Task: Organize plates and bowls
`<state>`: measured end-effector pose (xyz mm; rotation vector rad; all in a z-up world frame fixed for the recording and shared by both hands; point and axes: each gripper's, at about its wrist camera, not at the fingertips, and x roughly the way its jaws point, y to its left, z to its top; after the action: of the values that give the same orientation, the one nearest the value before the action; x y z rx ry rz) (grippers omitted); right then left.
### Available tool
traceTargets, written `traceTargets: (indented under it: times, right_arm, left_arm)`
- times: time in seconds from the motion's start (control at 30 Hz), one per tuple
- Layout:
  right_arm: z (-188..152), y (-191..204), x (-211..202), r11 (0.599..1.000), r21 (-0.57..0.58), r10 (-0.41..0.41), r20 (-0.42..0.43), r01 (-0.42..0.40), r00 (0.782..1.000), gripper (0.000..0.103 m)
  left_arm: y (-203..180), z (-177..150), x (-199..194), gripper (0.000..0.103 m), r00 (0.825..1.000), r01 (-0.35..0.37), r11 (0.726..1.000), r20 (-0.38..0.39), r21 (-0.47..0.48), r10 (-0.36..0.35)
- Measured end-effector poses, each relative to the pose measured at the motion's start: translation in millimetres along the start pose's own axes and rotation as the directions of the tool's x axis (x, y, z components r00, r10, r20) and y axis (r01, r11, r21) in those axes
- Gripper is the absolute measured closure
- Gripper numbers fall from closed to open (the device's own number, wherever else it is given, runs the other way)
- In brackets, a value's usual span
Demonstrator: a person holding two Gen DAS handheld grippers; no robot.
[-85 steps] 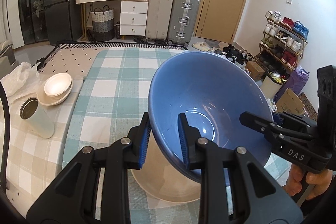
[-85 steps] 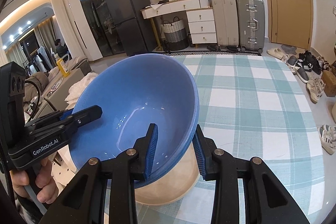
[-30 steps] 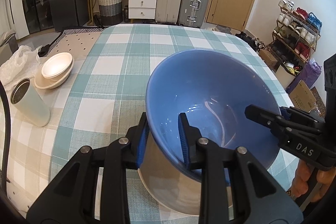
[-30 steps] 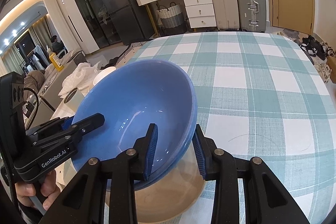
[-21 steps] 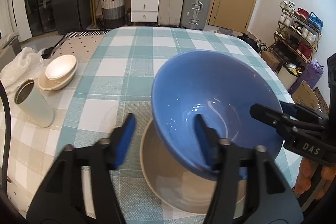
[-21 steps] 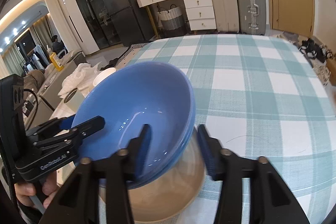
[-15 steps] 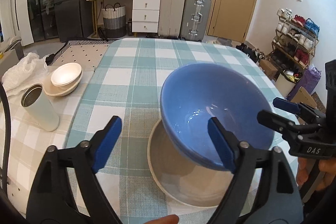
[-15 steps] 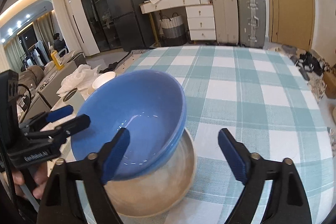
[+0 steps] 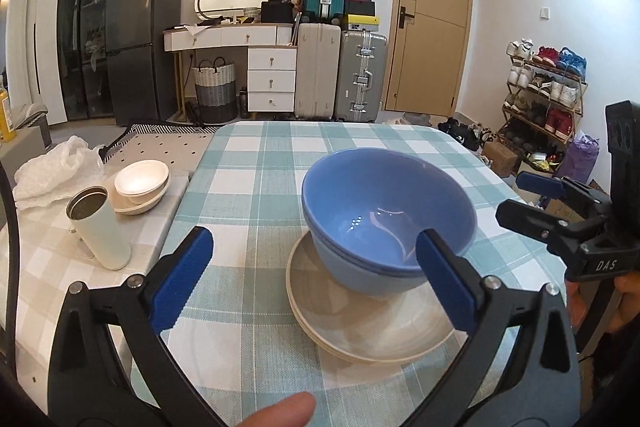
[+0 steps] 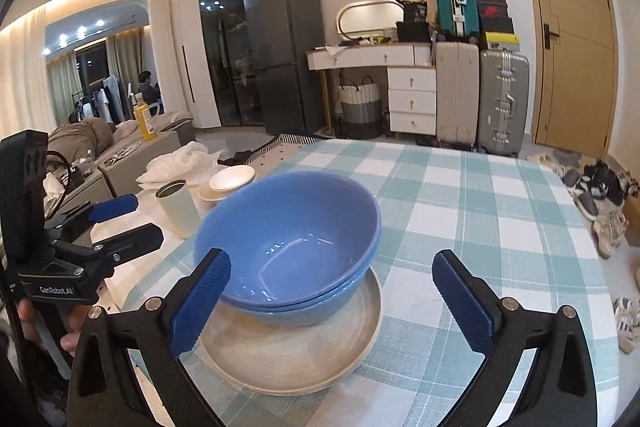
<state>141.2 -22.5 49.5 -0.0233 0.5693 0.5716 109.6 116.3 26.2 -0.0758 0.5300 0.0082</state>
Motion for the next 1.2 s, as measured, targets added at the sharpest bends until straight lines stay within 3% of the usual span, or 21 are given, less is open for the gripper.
traceTargets:
  times: [0.47, 0.77, 1.2]
  right_arm:
    - [-43.5, 15.7, -47.6, 0.999, -0.032, 0.029, 0.035, -0.028, 0.999, 0.0]
    - [-69.2, 7.4, -51.4, 0.999, -0.015, 0.034, 0.032, -0.033, 0.999, 0.0]
    - [-75.0, 7.5, -50.8, 0.999, -0.051, 0.015, 0.028, -0.013, 0.999, 0.0]
  left_arm:
    - [-8.0, -50.5, -32.5, 0.002, 1.0, -0.021, 0.999, 0.013, 0.031, 0.02]
    - [-16.0, -76.9, -42.9, 0.002, 0.999, -0.04, 0.998, 0.023, 0.042, 0.039]
    - [-7.9, -77.9, -41.1, 0.002, 0.999, -0.044, 0.999, 0.014, 0.011, 0.044]
